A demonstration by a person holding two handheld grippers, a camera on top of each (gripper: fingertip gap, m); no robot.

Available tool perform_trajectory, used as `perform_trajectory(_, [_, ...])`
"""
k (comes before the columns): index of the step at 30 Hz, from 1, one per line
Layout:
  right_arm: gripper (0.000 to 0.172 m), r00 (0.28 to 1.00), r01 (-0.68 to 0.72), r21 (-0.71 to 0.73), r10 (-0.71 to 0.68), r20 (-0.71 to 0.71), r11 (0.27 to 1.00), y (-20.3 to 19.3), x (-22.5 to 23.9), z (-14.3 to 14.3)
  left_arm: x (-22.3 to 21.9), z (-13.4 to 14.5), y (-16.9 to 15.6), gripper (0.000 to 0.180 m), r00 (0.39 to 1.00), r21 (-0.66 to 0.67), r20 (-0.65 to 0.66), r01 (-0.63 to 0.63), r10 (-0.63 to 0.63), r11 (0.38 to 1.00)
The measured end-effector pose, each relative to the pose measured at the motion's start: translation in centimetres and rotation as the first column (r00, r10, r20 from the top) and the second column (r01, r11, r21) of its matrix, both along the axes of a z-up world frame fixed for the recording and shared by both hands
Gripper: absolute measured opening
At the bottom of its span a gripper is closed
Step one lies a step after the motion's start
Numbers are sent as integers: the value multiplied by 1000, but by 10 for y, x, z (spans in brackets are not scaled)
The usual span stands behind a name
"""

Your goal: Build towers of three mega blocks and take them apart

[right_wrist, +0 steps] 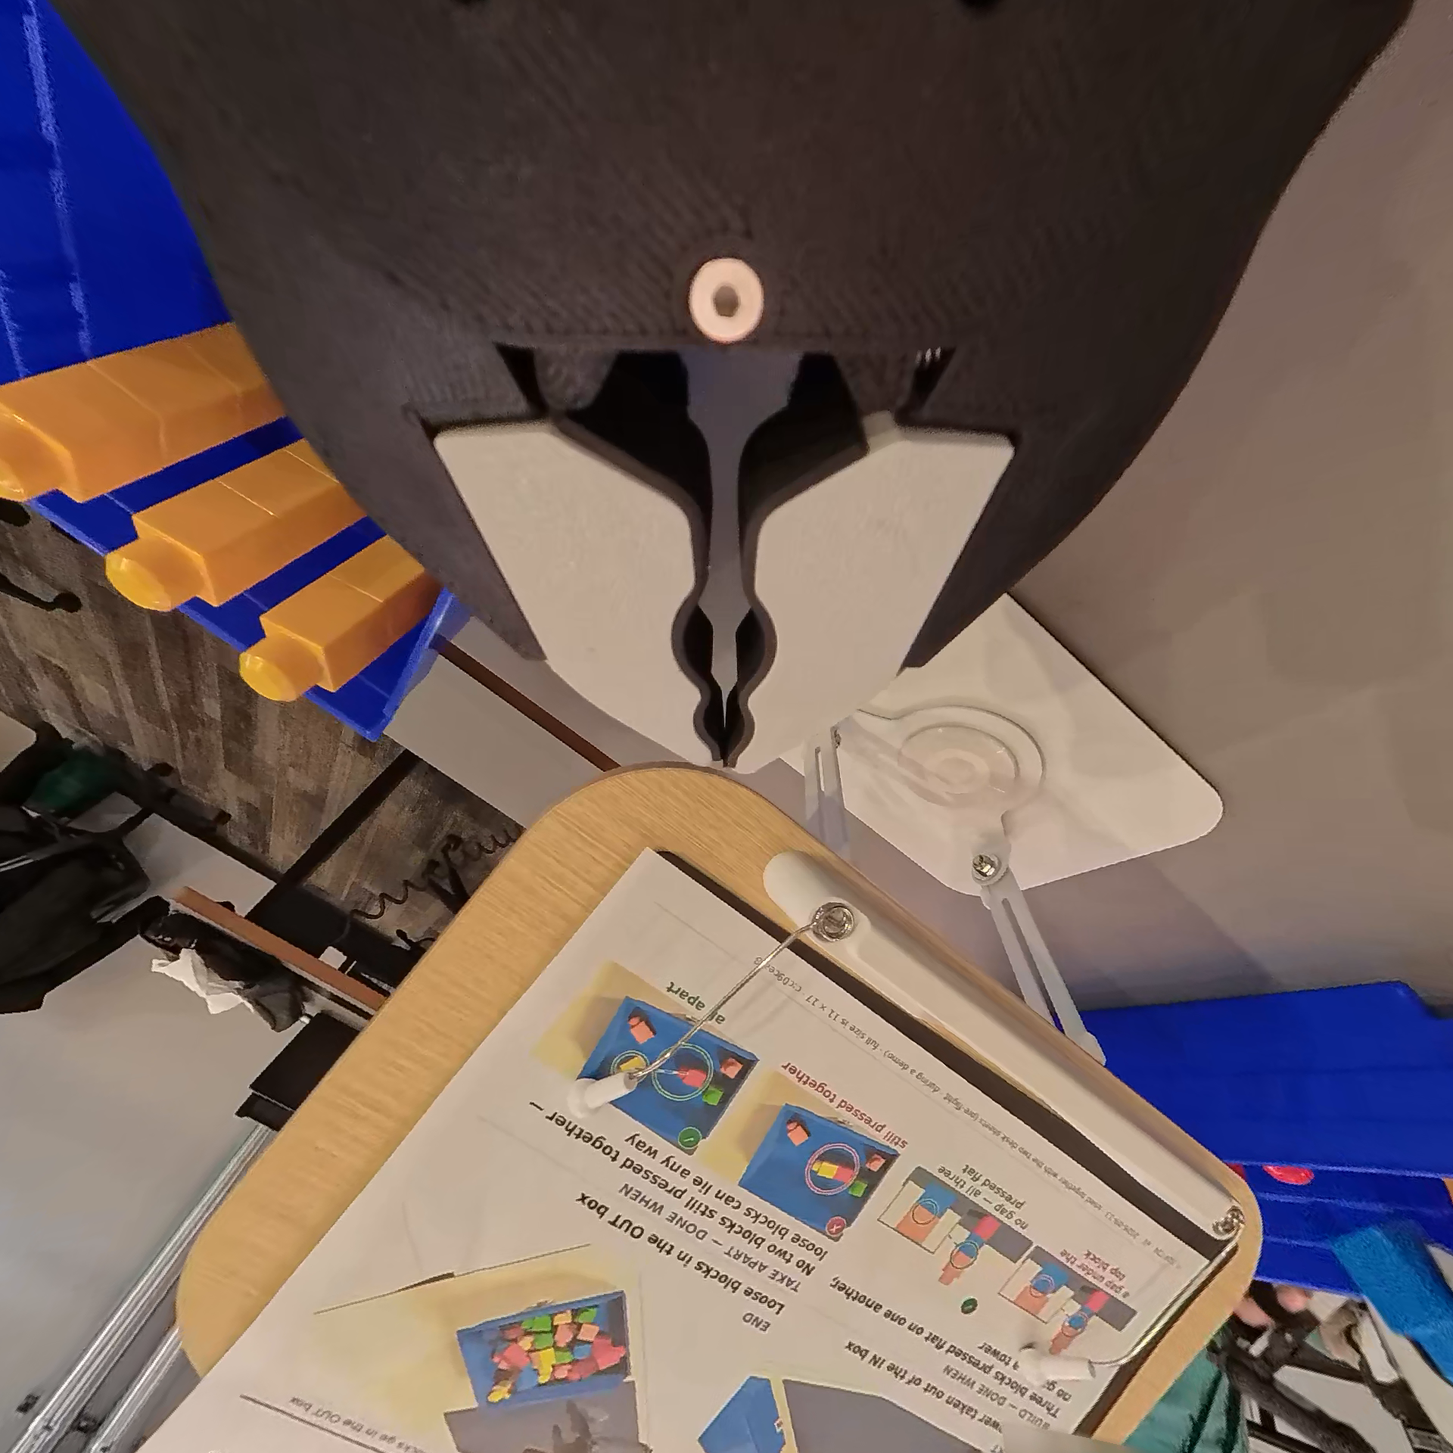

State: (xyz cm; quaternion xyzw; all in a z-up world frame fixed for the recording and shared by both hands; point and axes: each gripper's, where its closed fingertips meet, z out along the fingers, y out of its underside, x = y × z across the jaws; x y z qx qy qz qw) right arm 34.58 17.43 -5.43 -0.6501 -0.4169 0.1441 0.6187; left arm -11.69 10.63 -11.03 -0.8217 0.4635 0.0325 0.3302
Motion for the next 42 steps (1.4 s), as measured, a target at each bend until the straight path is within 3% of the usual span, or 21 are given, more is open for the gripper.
perform_trajectory(4, [0,1000,-13,-2,13,2,1000,-2,-3,-1,54,18,-52,36,987,21,116,112,-113,994])
perform_trajectory(10, [0,1000,-23,-13,23,4,1000,-1,-5,-5,142,-41,-110,37,957,-173,64,289,-282,942])
perform_trajectory(14, [0,1000,-28,-22,28,11,999,0,-5,-9,180,-85,-127,37,926,-291,70,375,-372,880])
perform_trajectory(18, [0,999,-28,-38,29,16,999,2,-4,-13,195,-108,-137,36,906,-397,65,408,-418,822])
perform_trajectory(20, [0,999,-28,-39,28,18,999,2,-3,-13,199,-112,-139,37,894,-421,35,418,-447,805])
perform_trajectory(22, [0,999,-30,-39,30,18,999,2,-3,-13,203,-111,-137,55,894,-413,23,416,-447,810])
perform_trajectory(24, [0,999,-31,-38,32,17,999,2,-2,-12,205,-107,-135,61,899,-390,41,416,-436,822])
perform_trajectory(28, [0,1000,-30,-33,30,6,999,2,1,-9,191,-79,-132,63,904,-298,74,422,-420,856])
perform_trajectory(30, [0,1000,-31,-34,31,-5,999,2,2,-7,170,-43,-120,56,917,-197,91,398,-387,896])
perform_trajectory(32, [0,999,-36,-35,36,-14,999,1,2,-6,135,0,-88,48,953,-50,61,300,-297,953])
perform_trajectory(35, [0,999,-37,-34,37,-9,999,1,1,-7,70,31,-33,49,990,58,-24,137,-136,989])
perform_trajectory(38, [0,999,-35,-33,35,-1,999,1,1,-8,13,24,24,51,999,42,-26,-46,47,998])
perform_trajectory(42, [0,999,-33,-42,33,13,999,3,0,-13,-37,-14,77,53,973,-44,-26,-230,229,972])
